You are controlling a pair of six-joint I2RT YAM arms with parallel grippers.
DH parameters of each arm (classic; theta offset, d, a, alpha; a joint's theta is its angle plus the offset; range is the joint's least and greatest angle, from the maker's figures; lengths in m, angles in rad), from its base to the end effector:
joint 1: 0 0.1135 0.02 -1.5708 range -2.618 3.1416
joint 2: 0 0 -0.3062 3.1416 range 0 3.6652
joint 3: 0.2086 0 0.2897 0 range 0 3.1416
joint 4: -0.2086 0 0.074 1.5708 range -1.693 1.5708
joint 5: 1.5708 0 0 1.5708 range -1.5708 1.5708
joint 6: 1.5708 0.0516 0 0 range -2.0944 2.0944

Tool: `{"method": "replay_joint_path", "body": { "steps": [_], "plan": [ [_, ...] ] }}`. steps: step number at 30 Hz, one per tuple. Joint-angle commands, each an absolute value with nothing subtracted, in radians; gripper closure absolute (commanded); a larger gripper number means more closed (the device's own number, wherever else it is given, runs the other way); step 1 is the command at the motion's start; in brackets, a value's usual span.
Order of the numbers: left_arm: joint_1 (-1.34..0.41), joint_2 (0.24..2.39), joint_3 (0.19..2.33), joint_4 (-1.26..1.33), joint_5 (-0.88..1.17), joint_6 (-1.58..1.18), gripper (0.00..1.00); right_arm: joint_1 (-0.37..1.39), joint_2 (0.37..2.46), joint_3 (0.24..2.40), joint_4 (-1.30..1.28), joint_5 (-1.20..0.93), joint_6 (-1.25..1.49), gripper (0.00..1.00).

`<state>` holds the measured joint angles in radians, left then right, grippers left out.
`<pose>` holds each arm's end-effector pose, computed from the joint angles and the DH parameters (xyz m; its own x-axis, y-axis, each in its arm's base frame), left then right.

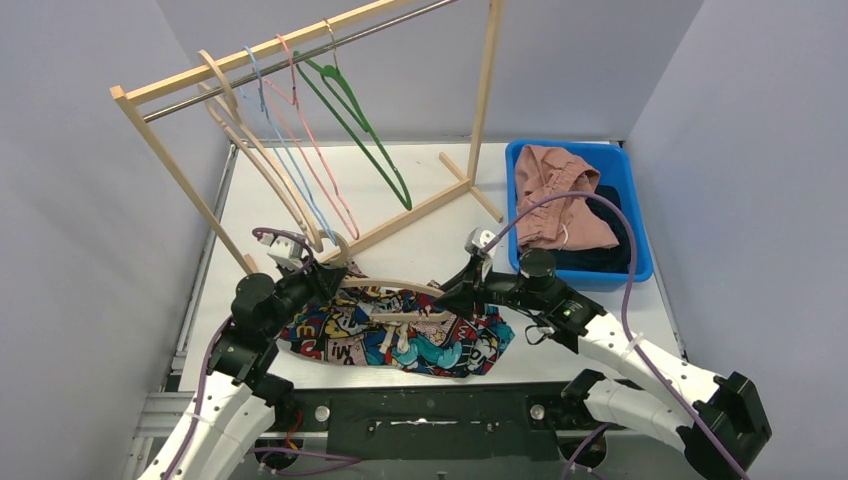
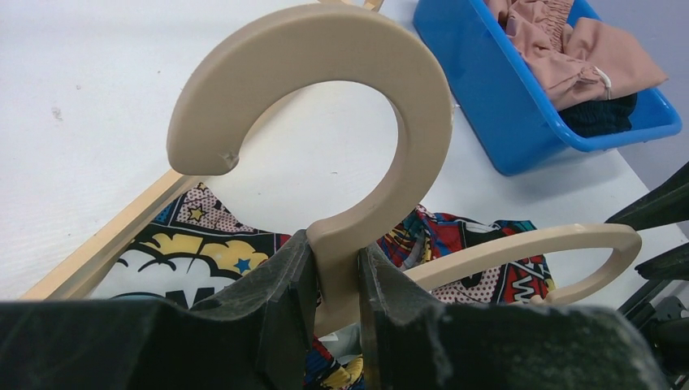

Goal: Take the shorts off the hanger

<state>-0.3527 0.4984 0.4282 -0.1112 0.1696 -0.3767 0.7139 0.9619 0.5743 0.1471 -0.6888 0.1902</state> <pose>0.1479 -0.0637 0.2773 -0.3400 -0.2612 -0.9034 0.3992 0.8297 -0.3901 0.1603 0.1823 0.2860 -0.3606 -0.1192 -0.9251 -0.9205 0.2055 0.3323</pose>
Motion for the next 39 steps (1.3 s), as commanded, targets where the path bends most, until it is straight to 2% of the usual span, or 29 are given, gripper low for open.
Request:
{"method": "replay_joint_path", "body": {
  "steps": [1,12,17,20,21,24,26,39],
  "plan": [
    [-0.359,0.489,0.457,-0.032,0.186,-0.364,1.0,0.709,0.938,0.565,0.168,-0.743,0.159,0.68],
    [-0.361,0.486,0.457,-0.032,0.184,-0.363,1.0,0.709,1.026,0.619,0.083,-0.698,0.17,0.66],
    [-0.364,0.484,0.456,-0.035,0.173,-0.364,1.0,0.706,1.017,0.624,0.08,-0.67,0.148,0.85],
    [-0.365,0.487,0.456,-0.036,0.173,-0.362,1.0,0.703,0.991,0.605,0.076,-0.638,0.145,0.87],
    [-0.366,0.487,0.456,-0.037,0.171,-0.362,1.0,0.702,0.983,0.603,0.069,-0.629,0.143,0.86],
    [-0.367,0.49,0.456,-0.037,0.172,-0.362,1.0,0.697,0.959,0.608,0.05,-0.607,0.136,0.71],
    [-0.367,0.491,0.457,-0.037,0.172,-0.362,1.0,0.696,0.942,0.602,0.057,-0.607,0.132,0.69],
    [-0.368,0.495,0.456,-0.038,0.169,-0.362,1.0,0.697,0.986,0.616,0.074,-0.684,0.139,0.97]
  ]
}}
